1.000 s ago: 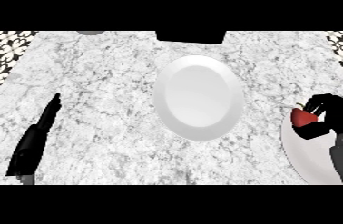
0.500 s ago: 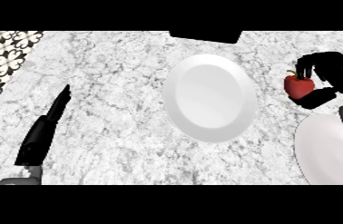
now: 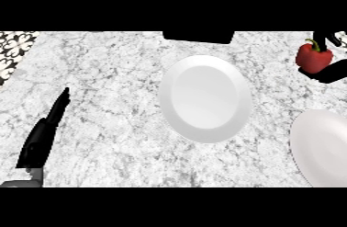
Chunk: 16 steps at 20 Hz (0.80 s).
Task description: Pick the bell pepper from the plate and place it in the plate
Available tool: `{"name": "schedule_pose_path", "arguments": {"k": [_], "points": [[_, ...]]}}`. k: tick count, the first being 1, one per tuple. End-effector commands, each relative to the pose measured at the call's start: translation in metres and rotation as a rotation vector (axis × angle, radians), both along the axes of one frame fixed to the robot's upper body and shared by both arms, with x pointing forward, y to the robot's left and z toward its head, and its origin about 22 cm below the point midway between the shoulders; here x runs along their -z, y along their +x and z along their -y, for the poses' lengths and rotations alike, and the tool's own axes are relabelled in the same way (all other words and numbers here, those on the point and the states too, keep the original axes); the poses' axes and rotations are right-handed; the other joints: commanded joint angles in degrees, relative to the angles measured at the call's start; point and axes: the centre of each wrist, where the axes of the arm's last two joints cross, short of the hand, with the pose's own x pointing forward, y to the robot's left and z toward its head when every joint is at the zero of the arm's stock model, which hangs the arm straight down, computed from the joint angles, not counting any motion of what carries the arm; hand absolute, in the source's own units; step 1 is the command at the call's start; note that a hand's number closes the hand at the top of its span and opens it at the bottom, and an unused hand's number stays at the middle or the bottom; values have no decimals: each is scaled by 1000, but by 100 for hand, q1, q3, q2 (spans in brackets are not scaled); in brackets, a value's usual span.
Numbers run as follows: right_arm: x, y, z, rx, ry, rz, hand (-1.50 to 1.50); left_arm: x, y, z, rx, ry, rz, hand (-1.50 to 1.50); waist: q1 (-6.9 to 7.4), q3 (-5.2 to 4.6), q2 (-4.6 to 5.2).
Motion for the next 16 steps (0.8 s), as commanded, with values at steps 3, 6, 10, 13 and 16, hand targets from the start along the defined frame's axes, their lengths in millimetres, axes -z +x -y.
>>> {"name": "schedule_pose_path", "arguments": {"k": [3,6,10,13,16], "points": [[-7,19,0,-291,109,-14,150,1,-4,2,-31,-5,-26,0,-264,-18,-91],[-30,39,-31,-343,116,-16,150,-4,-3,-12,-44,8,-18,0,-245,-25,-91],[-21,50,-73,-433,119,-71,150,19,-16,-25,-64,2,-36,0,-425,-35,-142],[-25,58,-118,-446,111,-101,150,-11,-5,-31,-73,17,-31,0,-469,-32,-172],[-11,59,-156,-462,102,-182,150,8,-18,-28,-83,11,-39,0,-522,-36,-188]]}}
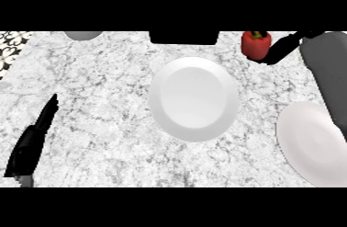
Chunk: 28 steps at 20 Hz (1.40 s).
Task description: Pick the bell pepper from the plate and place it in the plate
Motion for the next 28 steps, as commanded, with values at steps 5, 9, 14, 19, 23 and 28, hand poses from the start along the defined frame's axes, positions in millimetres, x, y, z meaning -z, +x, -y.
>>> {"name": "schedule_pose_path", "arguments": {"k": [5,9,14,19,23,28], "points": [[47,-5,-81,-119,-95,-119,150,6,-6,3,-40,11,5,0,-101,-1,-18],[60,-15,-117,-160,-181,-144,150,2,-8,0,-29,12,-3,0,-131,-1,-27],[83,-19,-151,-162,-223,-183,150,0,4,-3,-21,5,-10,0,-109,-1,-12],[120,-28,-155,-89,-167,-392,150,15,-6,13,-14,-16,-1,0,-138,-2,-12],[127,-31,-178,-14,-233,-408,-150,-15,-10,-1,-1,-1,-2,0,-24,2,-4],[132,-29,-169,-33,-34,-416,-150,4,-16,-11,-17,0,-1,0,-58,0,-2]]}}
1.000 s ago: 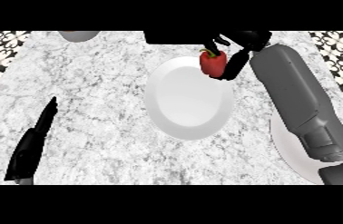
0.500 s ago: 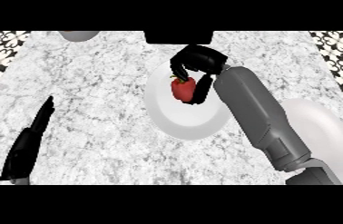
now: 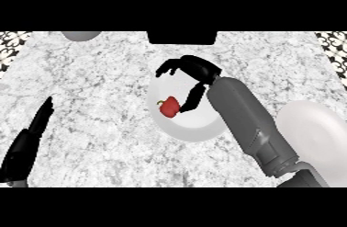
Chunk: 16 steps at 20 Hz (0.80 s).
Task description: Pick the bell pepper from the plate and place it in the plate
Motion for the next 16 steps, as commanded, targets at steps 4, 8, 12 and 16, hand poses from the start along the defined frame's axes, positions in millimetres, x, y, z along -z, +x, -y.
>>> {"name": "schedule_pose_path", "arguments": {"k": [4,8,12,16], "points": [[-15,14,18,121,302,-78,-150,-7,9,-2,-3,9,-3,0,3,4,20],[-28,28,63,275,383,-121,-150,8,-2,4,-3,-18,6,0,18,0,27],[-40,37,85,312,503,-222,-150,13,7,21,13,9,23,0,53,1,63],[-43,39,141,321,604,-231,-150,8,9,14,27,-6,7,0,167,6,113]]}}
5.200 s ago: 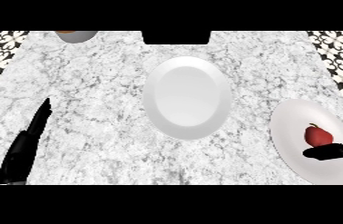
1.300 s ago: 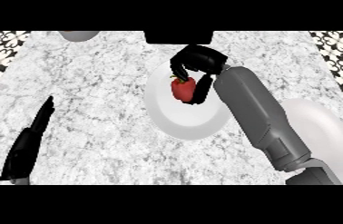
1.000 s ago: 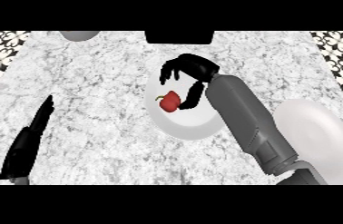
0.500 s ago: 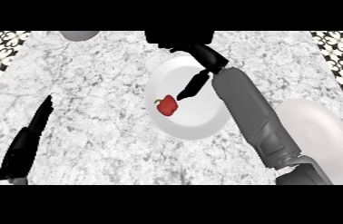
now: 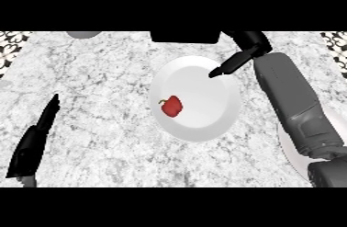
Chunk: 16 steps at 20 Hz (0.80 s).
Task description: Pick the bell pepper from the plate and place it in the plate
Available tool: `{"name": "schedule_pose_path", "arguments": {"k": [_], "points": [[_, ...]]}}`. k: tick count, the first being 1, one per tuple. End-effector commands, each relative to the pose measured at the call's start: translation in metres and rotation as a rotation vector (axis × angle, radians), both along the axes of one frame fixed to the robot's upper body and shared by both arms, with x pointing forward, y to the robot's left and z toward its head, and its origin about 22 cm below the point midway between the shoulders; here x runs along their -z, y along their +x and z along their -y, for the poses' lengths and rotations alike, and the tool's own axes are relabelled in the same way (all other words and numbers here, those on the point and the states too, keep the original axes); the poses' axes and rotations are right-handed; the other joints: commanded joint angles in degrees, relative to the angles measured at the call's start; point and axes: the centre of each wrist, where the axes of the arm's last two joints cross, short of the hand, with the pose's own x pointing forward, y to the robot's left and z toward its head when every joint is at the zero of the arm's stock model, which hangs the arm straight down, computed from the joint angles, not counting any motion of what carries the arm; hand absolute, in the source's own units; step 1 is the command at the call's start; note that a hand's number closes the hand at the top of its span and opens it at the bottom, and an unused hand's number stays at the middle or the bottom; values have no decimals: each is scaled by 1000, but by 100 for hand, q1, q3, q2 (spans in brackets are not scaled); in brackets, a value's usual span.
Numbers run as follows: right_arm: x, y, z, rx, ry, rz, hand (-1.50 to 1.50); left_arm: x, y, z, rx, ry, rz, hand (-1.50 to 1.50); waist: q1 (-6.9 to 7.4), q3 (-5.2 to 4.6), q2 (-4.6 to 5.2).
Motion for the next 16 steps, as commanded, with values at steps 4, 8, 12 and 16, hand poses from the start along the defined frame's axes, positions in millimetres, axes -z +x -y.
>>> {"name": "schedule_pose_path", "arguments": {"k": [4,8,12,16], "points": [[-8,-5,90,13,119,18,-150,-10,15,17,54,6,28,0,175,14,110],[-5,-14,123,30,101,76,-150,-15,13,10,55,20,29,0,303,26,161],[-22,-12,131,36,114,101,-150,-4,12,12,62,-14,11,0,354,22,181],[-14,-25,164,57,106,88,-150,-2,9,9,61,-4,16,0,347,30,205]]}}
